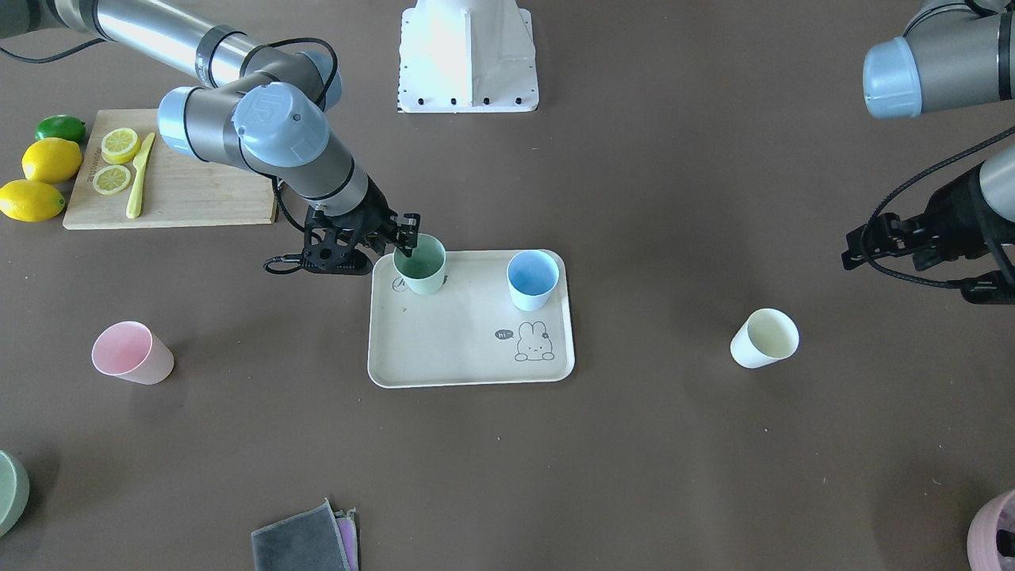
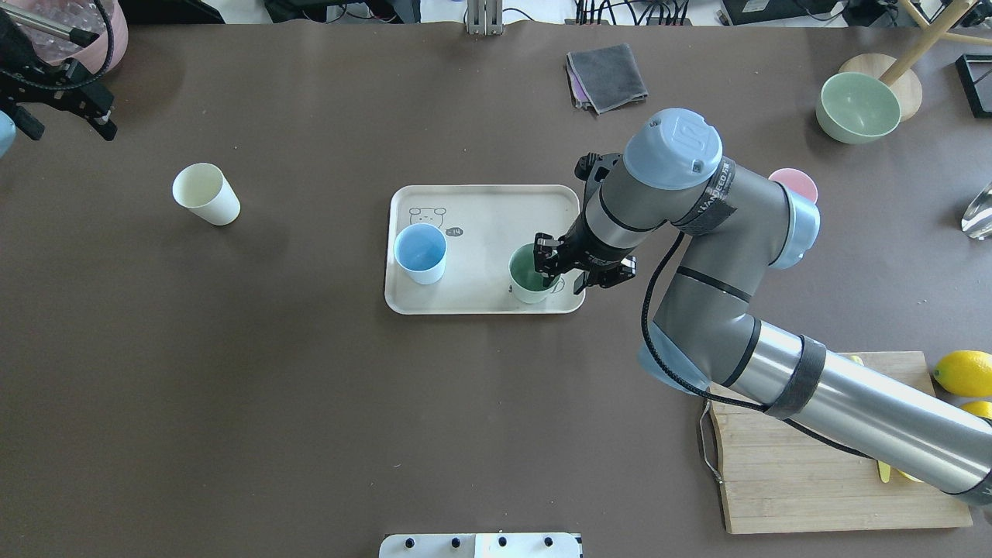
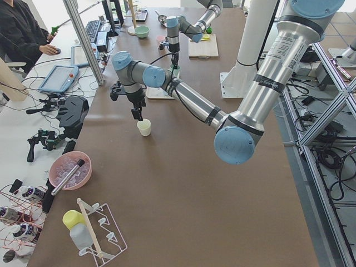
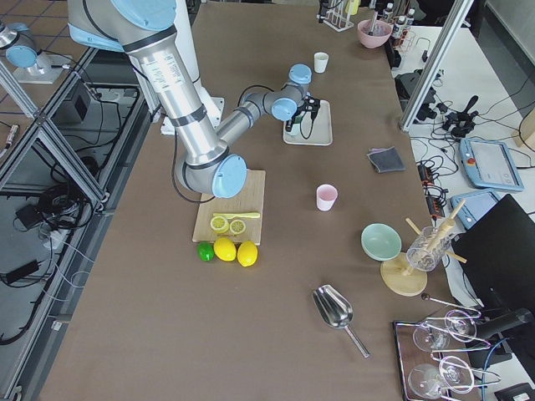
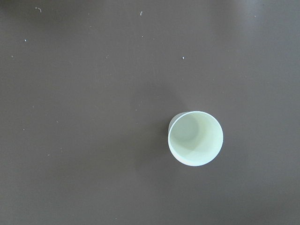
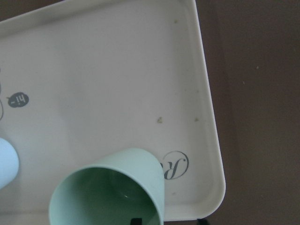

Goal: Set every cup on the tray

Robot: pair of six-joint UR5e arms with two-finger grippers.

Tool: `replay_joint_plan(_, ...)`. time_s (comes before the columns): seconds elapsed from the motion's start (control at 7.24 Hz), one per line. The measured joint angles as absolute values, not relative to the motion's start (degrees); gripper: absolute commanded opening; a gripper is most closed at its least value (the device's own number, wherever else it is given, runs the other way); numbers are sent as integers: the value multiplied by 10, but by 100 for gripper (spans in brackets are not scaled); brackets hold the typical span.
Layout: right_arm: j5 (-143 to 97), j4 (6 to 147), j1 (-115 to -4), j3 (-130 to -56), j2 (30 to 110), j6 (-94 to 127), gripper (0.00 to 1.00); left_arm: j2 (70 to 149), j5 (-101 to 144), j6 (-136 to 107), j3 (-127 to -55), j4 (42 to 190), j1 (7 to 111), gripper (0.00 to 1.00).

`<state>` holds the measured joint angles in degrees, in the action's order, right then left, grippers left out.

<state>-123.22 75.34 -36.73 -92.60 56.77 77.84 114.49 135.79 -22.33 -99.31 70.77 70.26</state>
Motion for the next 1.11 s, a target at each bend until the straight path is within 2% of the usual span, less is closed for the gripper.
replay_joint_plan(0.55,-1288,758,-433,-945,583,771,100,1141,1358,-189,-980,708,710,97)
replay_joint_plan(0.83,-1317,757,-487,-963,631,715,100,1134,1357,-173,-950,733,709,97)
replay_joint_plan(1.11,-1336,758,-528,-980,682,636,100,1129,1355,-201,-898,821,697,97)
